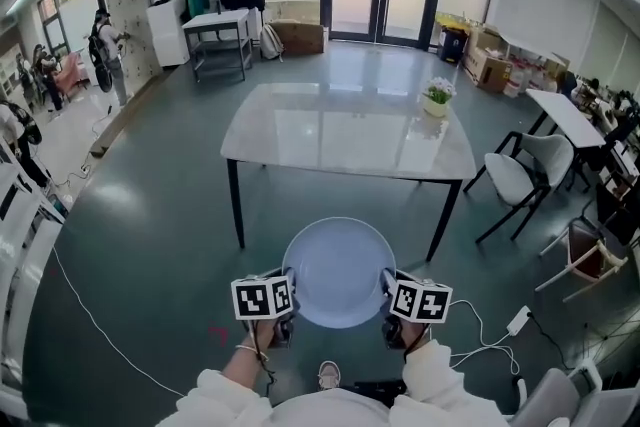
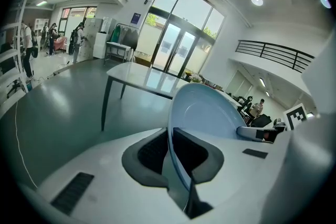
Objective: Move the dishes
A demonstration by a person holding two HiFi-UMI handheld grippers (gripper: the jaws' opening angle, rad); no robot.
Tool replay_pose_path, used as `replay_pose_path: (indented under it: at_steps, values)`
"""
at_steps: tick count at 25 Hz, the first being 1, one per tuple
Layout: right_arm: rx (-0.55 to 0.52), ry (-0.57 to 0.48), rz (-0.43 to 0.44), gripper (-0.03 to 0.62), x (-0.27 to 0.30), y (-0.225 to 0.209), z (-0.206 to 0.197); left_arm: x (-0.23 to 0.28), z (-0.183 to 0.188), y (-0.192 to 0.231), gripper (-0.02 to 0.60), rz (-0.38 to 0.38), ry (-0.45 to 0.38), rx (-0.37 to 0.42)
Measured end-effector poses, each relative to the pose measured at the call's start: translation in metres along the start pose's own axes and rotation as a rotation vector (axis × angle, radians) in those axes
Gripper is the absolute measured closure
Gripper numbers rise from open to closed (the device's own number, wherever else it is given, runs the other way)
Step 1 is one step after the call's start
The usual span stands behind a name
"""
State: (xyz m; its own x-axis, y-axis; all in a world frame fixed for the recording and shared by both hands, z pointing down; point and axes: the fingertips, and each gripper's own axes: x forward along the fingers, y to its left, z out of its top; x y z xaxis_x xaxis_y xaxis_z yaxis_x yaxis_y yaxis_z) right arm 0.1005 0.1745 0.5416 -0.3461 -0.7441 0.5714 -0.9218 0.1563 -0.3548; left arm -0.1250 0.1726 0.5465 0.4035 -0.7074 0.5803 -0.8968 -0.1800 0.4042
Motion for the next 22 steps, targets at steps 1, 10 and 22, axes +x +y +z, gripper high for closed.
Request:
replay_pose_path:
  at_steps: [1,10,22]
  values:
    - [-0.001,0.0,0.002,0.503,0.005,-0.003,0.005,0.006,0.004,-0.001,0.557,0.002,-0.001,0.002]
    - [0.002,-0.003,0.007,0.503,0.034,-0.037,0.047,0.053,0.04,-0.018,0.557,0.001,-0.006,0.012]
    - [0.053,0.018,-0.022,0.503,0.061,-0.073,0.055,0.103,0.047,-0.026,0.557,-0.015,0.054,0.023]
